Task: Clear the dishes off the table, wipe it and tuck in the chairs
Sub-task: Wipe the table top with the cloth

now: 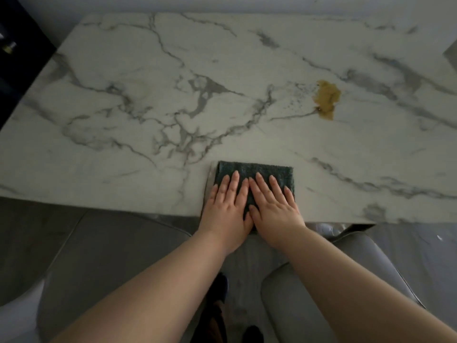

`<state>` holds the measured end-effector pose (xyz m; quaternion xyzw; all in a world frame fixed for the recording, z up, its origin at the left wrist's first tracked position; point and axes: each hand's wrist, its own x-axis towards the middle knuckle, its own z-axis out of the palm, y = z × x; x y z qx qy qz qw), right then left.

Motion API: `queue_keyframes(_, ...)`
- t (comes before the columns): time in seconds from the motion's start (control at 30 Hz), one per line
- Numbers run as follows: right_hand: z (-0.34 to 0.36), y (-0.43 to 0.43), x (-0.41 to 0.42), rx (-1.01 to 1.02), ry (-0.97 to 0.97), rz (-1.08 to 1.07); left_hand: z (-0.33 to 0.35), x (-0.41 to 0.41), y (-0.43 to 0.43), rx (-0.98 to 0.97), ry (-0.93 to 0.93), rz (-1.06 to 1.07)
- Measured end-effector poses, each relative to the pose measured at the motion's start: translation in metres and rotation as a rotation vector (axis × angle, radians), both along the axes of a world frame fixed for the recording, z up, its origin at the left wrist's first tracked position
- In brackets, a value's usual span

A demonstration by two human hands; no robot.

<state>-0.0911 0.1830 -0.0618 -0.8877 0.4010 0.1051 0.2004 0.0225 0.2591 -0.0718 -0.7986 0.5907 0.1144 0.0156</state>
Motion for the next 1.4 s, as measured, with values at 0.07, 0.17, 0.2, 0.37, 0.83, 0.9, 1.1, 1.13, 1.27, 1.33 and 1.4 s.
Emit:
queue_keyframes(0.07,0.000,0.019,-0.012,0.011,0.002,0.005,-0.007,-0.008,0.019,-0.030,-0.001,-0.005)
queue_keyframes(0.17,0.000,0.024,-0.013,0.016,-0.015,-0.001,-0.007,-0.003,0.024,-0.050,0.018,-0.026)
queue_keyframes(0.2,0.001,0.020,-0.010,0.008,-0.017,0.000,-0.005,0.000,0.020,-0.037,0.030,-0.038)
queue_keyframes(0.37,-0.003,-0.015,0.024,-0.036,-0.002,0.015,-0.006,0.031,-0.013,-0.014,0.023,-0.024)
queue_keyframes(0.83,-0.005,-0.044,0.037,-0.019,-0.017,0.100,-0.004,0.037,-0.025,0.021,0.044,0.077)
queue_keyframes(0.9,-0.004,-0.031,0.022,-0.023,-0.019,0.120,-0.005,0.021,-0.010,0.016,0.048,0.090)
queue_keyframes(1.1,0.002,-0.006,0.004,0.027,-0.006,0.148,-0.008,0.004,0.021,-0.004,0.040,0.066)
queue_keyframes(1.13,0.002,-0.003,0.012,0.037,-0.007,0.150,-0.008,0.010,0.025,-0.015,0.025,0.085)
queue_keyframes(1.27,0.003,0.017,0.068,0.063,-0.057,0.225,-0.015,0.053,0.050,-0.095,-0.045,0.220)
queue_keyframes(1.33,0.003,0.026,0.092,0.074,-0.066,0.271,-0.014,0.072,0.062,-0.087,-0.073,0.242)
queue_keyframes(1.4,0.000,0.028,0.100,0.069,-0.072,0.277,-0.010,0.076,0.062,-0.045,-0.055,0.251)
